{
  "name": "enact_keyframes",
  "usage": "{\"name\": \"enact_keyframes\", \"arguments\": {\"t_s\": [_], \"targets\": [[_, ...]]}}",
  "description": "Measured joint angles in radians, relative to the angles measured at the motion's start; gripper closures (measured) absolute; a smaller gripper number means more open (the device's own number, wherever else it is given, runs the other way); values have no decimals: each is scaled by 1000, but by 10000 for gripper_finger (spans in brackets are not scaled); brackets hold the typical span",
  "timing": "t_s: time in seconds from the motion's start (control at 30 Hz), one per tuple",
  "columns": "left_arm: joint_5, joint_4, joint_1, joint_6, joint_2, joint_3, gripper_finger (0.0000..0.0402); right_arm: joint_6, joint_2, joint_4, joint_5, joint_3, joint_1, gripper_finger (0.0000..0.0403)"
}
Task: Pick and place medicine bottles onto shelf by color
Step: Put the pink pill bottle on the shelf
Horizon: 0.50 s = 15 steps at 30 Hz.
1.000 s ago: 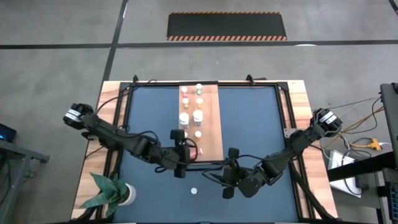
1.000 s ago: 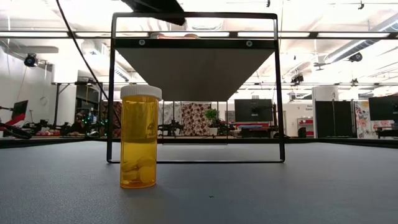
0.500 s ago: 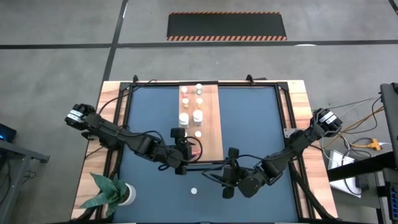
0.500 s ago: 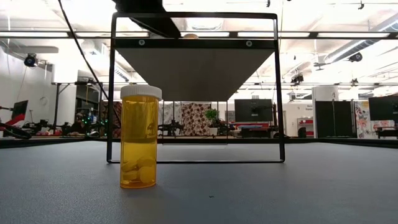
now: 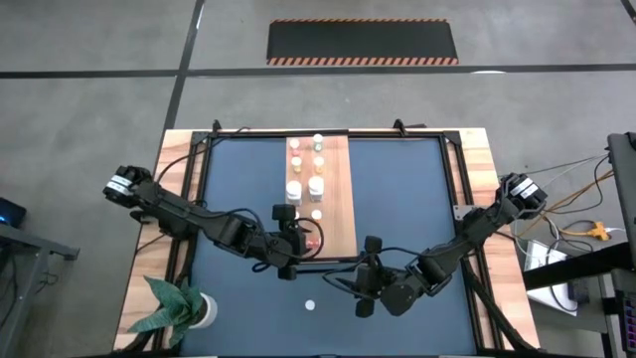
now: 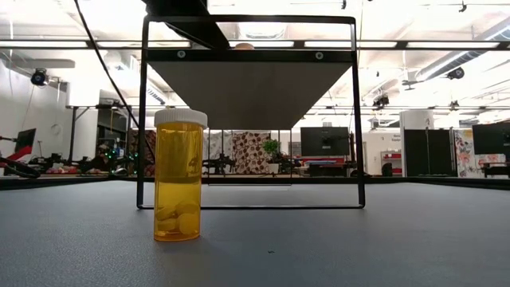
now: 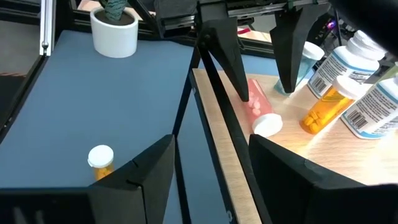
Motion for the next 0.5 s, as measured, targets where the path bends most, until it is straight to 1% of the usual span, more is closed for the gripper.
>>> {"name": "enact_keyframes", "arguments": {"t_s": [0.13, 0.5], "targets": [[5, 0, 0, 2, 0, 0, 218, -2, 0, 2, 0, 0, 0, 204], [18, -3, -2, 2, 1, -1, 301, 3, 0, 2, 0, 0, 0, 205]]}}
